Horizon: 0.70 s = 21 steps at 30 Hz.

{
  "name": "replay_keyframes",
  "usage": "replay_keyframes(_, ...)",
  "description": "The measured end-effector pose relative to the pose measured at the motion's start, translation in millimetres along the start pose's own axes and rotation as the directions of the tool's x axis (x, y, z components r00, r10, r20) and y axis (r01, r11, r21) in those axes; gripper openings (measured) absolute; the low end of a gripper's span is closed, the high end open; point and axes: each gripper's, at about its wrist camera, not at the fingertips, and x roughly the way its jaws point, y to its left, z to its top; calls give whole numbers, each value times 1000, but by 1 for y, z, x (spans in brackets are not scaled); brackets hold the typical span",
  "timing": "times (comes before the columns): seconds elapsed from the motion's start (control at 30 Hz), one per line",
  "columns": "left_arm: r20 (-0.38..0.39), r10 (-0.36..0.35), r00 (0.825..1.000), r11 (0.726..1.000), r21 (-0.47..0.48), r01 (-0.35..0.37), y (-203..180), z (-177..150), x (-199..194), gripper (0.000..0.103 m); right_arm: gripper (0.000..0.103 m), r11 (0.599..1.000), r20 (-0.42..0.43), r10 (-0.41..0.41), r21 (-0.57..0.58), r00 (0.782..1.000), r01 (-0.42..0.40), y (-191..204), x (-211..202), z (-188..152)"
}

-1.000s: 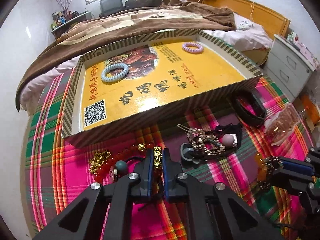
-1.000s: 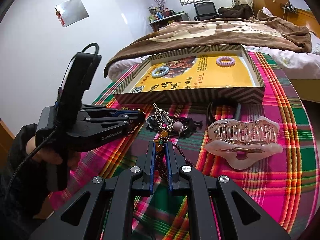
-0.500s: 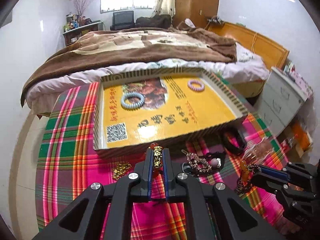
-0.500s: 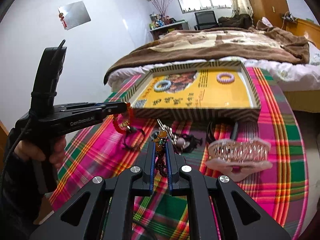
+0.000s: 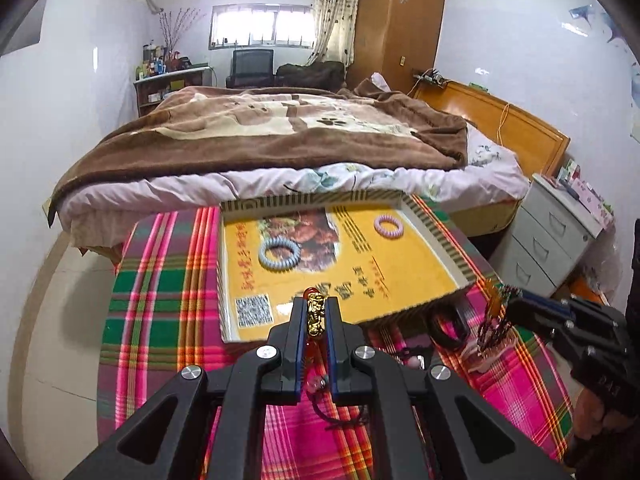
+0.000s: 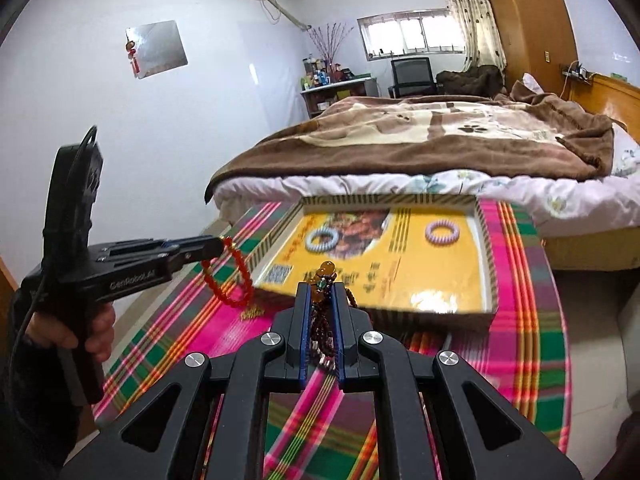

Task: Organize jewelry
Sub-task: 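Lift and carry the red bracelet and dark beads over the yellow tray with both tools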

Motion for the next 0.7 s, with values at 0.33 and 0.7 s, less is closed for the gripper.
replay_keyframes(0.33, -1, -17, 1000, 999, -27, 17, 19, 35, 26, 8, 10, 999, -41, -46, -18, 998, 46, -26, 37, 50)
replay_keyframes(0.7, -54, -57, 997, 998, -38, 55, 23, 55, 95, 8, 10, 992, -173, -122, -44, 977, 116, -69, 130, 88)
